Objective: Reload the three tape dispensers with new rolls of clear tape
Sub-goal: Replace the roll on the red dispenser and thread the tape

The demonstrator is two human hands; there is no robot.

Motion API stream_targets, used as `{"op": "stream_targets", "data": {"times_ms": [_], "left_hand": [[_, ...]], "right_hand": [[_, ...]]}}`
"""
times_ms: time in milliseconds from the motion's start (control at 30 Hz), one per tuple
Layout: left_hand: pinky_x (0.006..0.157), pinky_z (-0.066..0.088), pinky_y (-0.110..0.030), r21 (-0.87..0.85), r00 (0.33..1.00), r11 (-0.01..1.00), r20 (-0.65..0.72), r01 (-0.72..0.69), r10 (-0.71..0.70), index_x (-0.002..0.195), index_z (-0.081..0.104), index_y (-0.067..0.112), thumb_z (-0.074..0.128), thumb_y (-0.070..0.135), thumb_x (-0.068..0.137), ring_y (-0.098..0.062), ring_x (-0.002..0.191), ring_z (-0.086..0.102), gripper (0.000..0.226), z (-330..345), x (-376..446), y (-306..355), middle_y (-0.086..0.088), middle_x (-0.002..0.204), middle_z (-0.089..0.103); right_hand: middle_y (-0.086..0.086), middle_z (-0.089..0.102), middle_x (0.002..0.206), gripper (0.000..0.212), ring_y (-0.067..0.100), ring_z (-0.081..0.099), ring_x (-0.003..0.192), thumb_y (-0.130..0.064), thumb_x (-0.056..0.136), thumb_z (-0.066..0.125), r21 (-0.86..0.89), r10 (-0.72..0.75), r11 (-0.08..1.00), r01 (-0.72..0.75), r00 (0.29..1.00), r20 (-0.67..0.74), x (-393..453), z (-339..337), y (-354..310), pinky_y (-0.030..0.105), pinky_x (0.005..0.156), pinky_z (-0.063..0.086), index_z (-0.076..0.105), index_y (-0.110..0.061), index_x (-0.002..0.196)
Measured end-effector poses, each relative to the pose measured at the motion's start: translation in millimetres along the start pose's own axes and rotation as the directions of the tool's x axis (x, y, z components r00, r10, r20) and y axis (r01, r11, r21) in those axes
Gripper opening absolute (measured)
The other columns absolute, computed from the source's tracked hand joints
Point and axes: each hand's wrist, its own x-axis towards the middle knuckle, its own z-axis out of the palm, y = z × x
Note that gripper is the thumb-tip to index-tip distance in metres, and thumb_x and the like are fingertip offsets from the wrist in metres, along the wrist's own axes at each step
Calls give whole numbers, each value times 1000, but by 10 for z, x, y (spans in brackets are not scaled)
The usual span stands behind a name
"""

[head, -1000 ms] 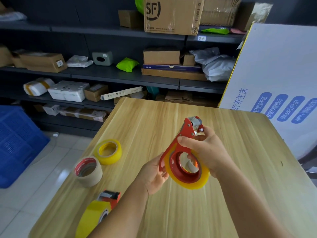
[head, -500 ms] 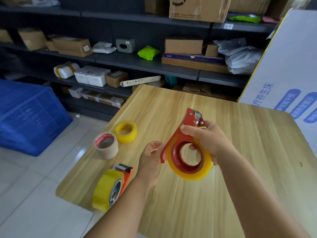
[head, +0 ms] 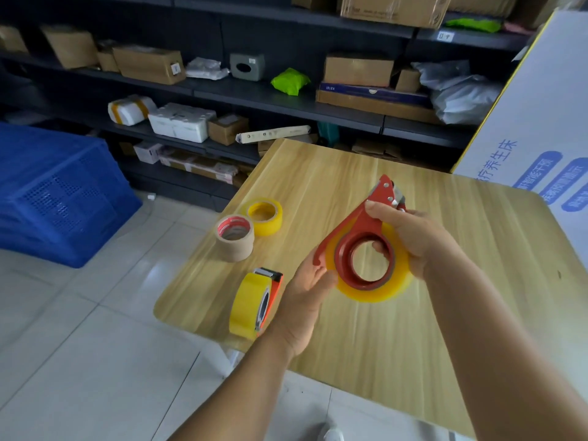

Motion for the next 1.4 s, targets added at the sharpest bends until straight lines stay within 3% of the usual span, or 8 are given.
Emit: {"op": "stream_targets", "data": {"times_ms": [167,300,433,700,967,1133,1233,1400], "left_hand": [[111,34,-35,0,991,996,-97,94,-94,139,30,38,84,39,58,-1,135,37,98,17,-389,-296,18,141,46],[107,39,-34,-64,966,978,-158,196,-204,138,30,33,83,43,51,-4,132,41,102,33,-586,-491,14,139,49],[83,41,-15,-150,928,951,-224,270,-298,132,42,26,77,47,46,2,118,51,95,-40,-762,-644,14,125,59],[102,33,-30,-350,768,847,-375,401,-519,123,51,20,75,82,24,-16,116,54,119,-91,-800,-899,5,115,64],[116,28,-36,-493,699,740,-314,458,-642,142,37,9,56,58,75,-25,135,43,85,-81,-810,-859,-14,143,47],[114,31,-38,-420,662,732,-328,537,-674,115,49,16,54,69,65,-22,128,49,72,-130,-754,-965,-5,123,57],[102,38,-33,-389,653,749,-372,536,-660,103,55,19,57,73,58,-15,102,59,70,-176,-735,-1038,1,104,63],[106,37,-37,-401,629,743,-396,536,-668,115,51,17,58,73,60,-19,106,56,78,-178,-702,-1054,-2,108,60]], "right_hand": [[16,70,99,80,33,69,88,-44,43,91,13,102,995,-101,986,-132,-159,239,320,47,79,58,60,-4,105],[14,71,96,42,31,69,90,-27,65,84,-45,170,983,-177,978,-121,-215,359,511,49,88,54,62,-5,93],[10,62,90,35,24,61,79,-18,72,78,-109,224,965,-240,965,-138,-220,489,738,39,79,53,58,-7,100],[17,68,98,39,31,68,87,-10,70,77,-158,336,928,-338,941,-41,-115,734,1074,47,81,57,59,-5,104],[16,66,104,35,34,64,101,-11,70,75,-185,372,913,-363,928,15,8,828,1283,49,89,54,58,-11,102],[9,56,84,18,20,56,72,-8,83,67,-158,391,910,-383,920,25,45,808,1288,33,67,50,50,-14,83],[8,54,78,21,19,54,66,-5,84,65,-129,398,911,-393,917,19,24,801,1294,35,70,51,47,-14,76],[10,55,79,19,21,57,64,-3,87,61,-106,402,911,-397,915,24,22,818,1296,39,74,53,47,-12,81]]}}
